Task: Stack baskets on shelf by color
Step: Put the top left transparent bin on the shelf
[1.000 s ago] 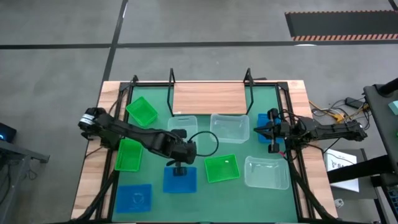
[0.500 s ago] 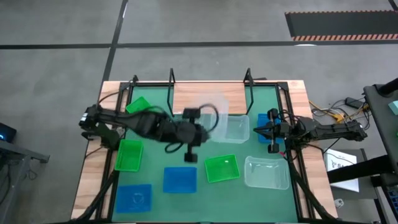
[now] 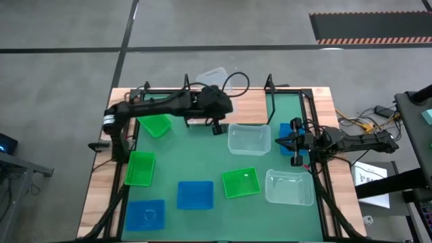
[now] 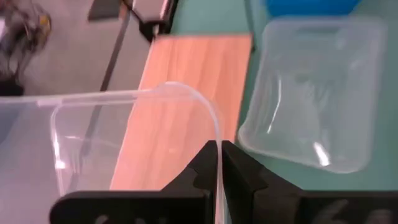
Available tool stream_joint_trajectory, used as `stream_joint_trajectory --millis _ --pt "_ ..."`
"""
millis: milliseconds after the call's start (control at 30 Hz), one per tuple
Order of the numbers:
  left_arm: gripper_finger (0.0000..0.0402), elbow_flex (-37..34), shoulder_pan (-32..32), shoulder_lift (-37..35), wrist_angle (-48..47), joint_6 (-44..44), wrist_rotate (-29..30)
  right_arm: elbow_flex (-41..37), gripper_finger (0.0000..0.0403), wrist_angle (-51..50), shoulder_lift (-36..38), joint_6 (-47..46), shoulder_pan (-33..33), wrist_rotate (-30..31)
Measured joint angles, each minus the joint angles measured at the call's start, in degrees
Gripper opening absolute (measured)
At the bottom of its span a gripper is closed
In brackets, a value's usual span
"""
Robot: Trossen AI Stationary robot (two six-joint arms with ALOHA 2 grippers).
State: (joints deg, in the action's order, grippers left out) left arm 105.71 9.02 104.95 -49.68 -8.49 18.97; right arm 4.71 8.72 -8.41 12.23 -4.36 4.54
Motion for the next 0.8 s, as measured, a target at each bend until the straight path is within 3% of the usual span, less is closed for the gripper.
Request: stream_joint_trajectory --millis 400,600,800 --pt "0.0 -0.1 4.5 8.1 -9.1 -5.3 -1.5 0.0 0.0009 -1.0 0.0 0.0 0.0 0.0" --pt "0.0 -0.7 5.6 8.3 -10.6 -5.8 -6.4 0.0 0.0009 -1.0 0.0 0.0 0.0 0.0" --pt "0.0 -0.7 6.4 6.7 -15.4 -7.5 -6.9 0.0 0.0009 -1.0 0.0 0.0 0.0 0.0"
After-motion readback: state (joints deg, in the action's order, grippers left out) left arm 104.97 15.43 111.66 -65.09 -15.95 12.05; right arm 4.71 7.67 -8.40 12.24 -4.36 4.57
